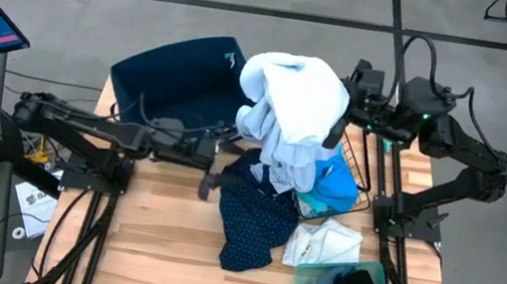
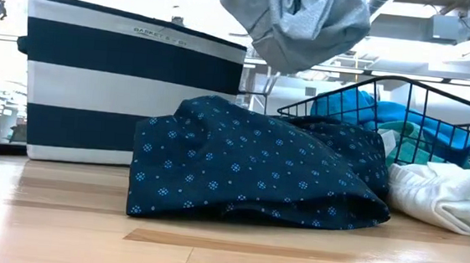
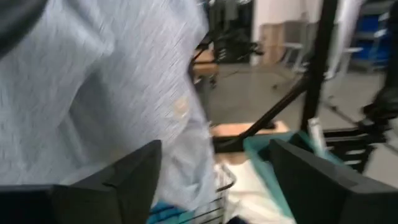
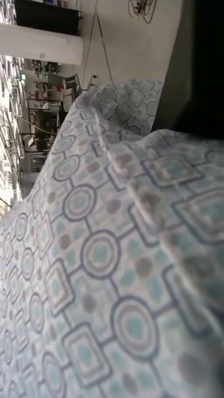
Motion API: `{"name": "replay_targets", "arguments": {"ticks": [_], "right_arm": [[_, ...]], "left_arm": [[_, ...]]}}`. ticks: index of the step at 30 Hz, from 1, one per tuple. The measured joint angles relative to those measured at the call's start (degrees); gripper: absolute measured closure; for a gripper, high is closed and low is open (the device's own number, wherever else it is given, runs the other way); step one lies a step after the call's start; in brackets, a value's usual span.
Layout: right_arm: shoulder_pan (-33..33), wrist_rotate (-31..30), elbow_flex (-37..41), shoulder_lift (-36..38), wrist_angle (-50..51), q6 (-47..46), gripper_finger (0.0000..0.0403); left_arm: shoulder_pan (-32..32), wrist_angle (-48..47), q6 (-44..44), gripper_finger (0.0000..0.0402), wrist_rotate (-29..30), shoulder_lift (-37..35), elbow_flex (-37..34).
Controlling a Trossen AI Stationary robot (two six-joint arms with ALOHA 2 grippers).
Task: Pick & Place Cloths
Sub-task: Put the light blue shirt into the blue bin
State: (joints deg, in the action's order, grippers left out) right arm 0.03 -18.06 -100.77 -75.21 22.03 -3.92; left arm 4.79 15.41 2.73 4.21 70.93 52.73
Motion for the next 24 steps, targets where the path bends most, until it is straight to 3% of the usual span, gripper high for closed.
{"name": "replay_targets", "arguments": {"ticks": [7,12,24], "right_arm": [[0.0,0.0,0.0,-0.7,-2.1,0.2,0.0393],[0.4,0.0,0.1,-0.9,-1.8,0.4,0.0393],[3.1,0.2,0.0,-3.3,-8.2,0.9,0.0393]], "left_arm": [[-2.0,-0.1,-2.5,0.0077,1.0,7.9,0.0],[-3.0,0.4,-7.7,0.0079,6.6,11.5,0.0],[-7.4,17.7,-20.0,0.0078,6.8,14.4,0.0]]}}
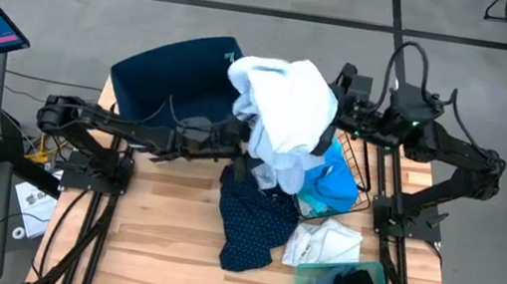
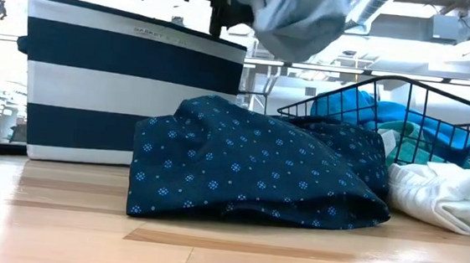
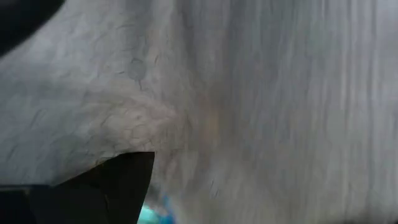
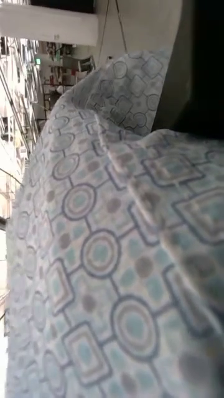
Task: Pick & Place Cloths
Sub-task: Put the light blue shirt into the blue bin
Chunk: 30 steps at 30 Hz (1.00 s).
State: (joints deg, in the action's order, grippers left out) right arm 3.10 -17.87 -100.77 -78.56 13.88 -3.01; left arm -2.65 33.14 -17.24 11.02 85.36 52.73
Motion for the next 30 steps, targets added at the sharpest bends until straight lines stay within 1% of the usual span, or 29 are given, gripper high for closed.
{"name": "replay_targets", "arguments": {"ticks": [6,9,14,20,27,30], "right_arm": [[1.6,-0.2,0.0,-1.5,-0.1,0.0,0.0393],[2.6,-0.2,-0.1,-1.9,-0.6,0.0,0.0393],[4.4,-0.5,0.1,-1.3,4.6,0.0,0.0393],[6.3,-5.9,0.0,-1.7,13.4,-1.5,0.0393],[6.3,-6.2,0.0,-5.3,17.1,-2.0,0.0393],[5.8,-6.2,0.0,-7.5,17.6,-2.0,0.0382]], "left_arm": [[-1.6,10.9,-2.7,0.0078,-2.5,-0.8,0.0],[-1.7,12.7,-3.0,0.0078,-2.5,-2.1,0.0],[-1.7,13.0,-3.0,0.0078,-2.5,-5.5,0.0],[-1.7,13.3,-3.0,0.0078,-2.5,-11.2,0.0],[-1.7,13.3,-3.0,0.0078,-3.0,-15.6,0.0],[-1.6,13.3,-3.1,0.0078,-4.0,-16.6,0.0]]}}
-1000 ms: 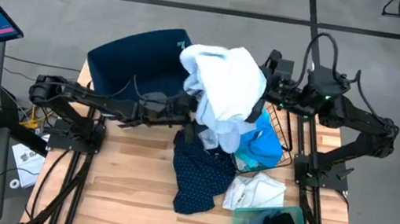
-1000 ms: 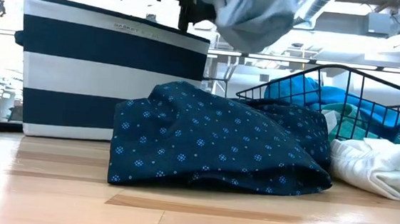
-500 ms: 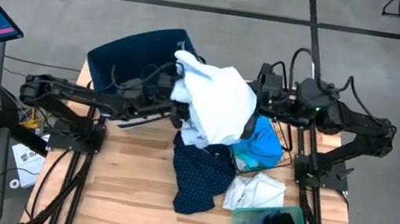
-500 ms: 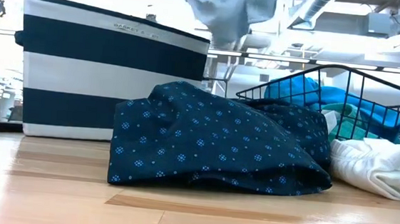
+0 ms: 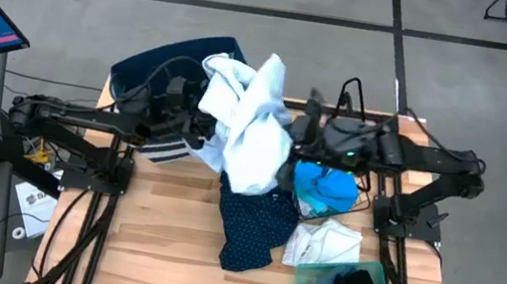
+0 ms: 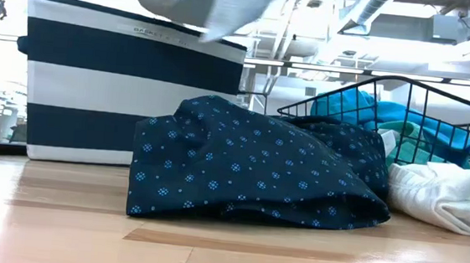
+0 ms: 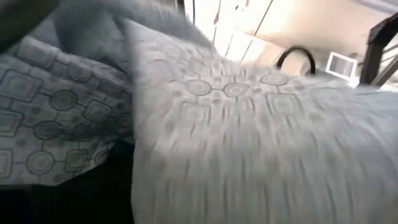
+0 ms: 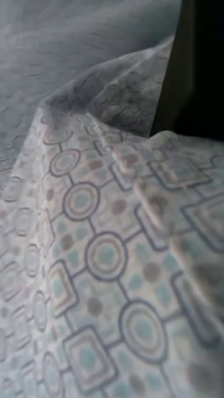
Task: Pick & Place Cloths
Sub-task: Put the light blue shirt into the blue bin
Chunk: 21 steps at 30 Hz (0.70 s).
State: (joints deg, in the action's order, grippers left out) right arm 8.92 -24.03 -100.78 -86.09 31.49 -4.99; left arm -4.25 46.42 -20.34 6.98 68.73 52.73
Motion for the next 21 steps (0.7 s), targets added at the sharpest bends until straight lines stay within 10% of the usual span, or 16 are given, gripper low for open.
{"name": "replay_targets", "arguments": {"ticks": [12,21], "right_arm": [[-3.0,0.5,0.0,-6.3,-1.3,2.7,0.0342],[-3.3,2.2,0.1,-5.8,-6.0,8.0,0.0145]], "left_arm": [[1.9,0.0,-2.5,0.0078,-2.4,0.0,0.0],[1.9,0.1,-3.1,0.0078,-3.4,0.0,0.0]]}}
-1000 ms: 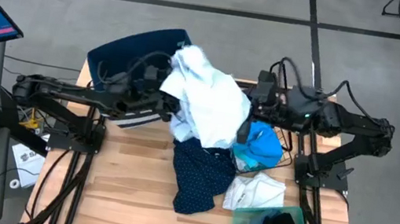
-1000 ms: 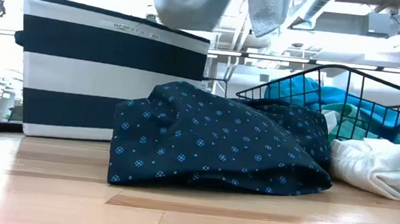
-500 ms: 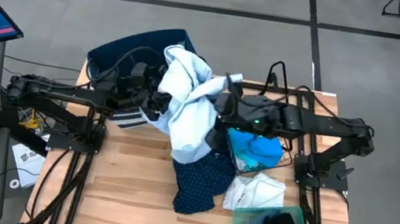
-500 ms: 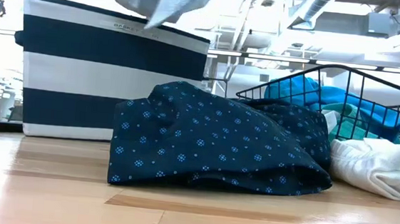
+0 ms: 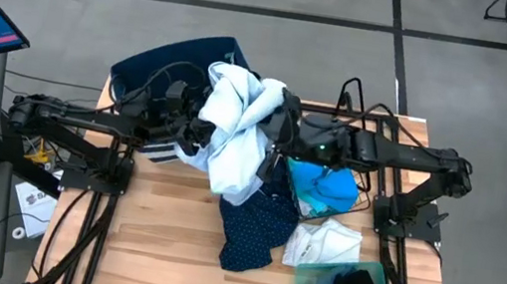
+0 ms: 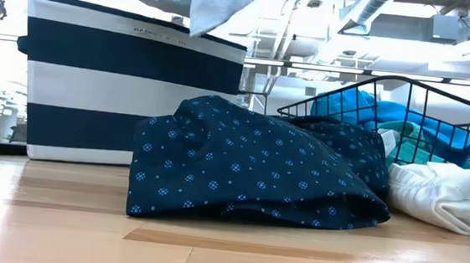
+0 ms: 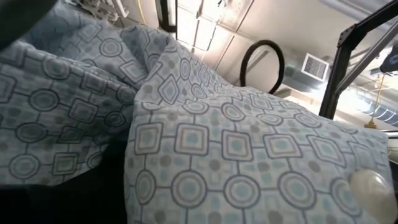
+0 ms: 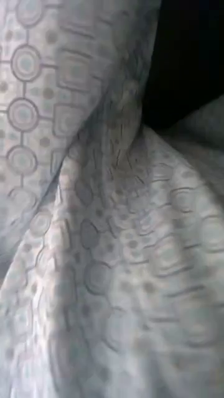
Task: Pick & Place Cloths
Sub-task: Put the light blue shirt into the blue bin
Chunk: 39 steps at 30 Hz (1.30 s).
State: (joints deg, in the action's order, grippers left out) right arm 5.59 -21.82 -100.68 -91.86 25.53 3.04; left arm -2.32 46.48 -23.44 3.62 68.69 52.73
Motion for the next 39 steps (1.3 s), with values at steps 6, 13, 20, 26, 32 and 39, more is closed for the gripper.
{"name": "replay_targets", "arguments": {"ticks": [6,13,20,26,32,39], "right_arm": [[-0.3,5.3,-0.2,-1.9,-10.0,1.9,0.0028],[-1.6,8.3,0.0,-5.5,-10.7,-3.0,0.0053],[-1.6,11.0,-2.9,-7.1,-8.7,-0.6,0.0267],[-1.6,14.1,-5.6,-6.3,-6.1,1.6,0.0376],[-1.8,13.9,-10.7,-5.2,-2.6,1.6,0.0376],[-3.9,13.8,-15.9,-5.0,-3.0,2.2,0.0377]], "left_arm": [[0.0,-0.2,-1.2,0.0078,-0.9,0.0,0.0],[-0.1,-1.0,-1.5,0.0078,-2.8,-0.1,0.0],[0.0,-2.1,-4.2,0.0078,-4.2,0.0,0.0],[0.0,-2.1,-7.3,0.0078,-5.7,0.0,0.1],[0.0,-7.2,-6.7,0.0078,-7.1,-3.5,0.1],[-0.9,-24.7,-2.3,0.0078,-6.5,-12.1,0.1]]}}
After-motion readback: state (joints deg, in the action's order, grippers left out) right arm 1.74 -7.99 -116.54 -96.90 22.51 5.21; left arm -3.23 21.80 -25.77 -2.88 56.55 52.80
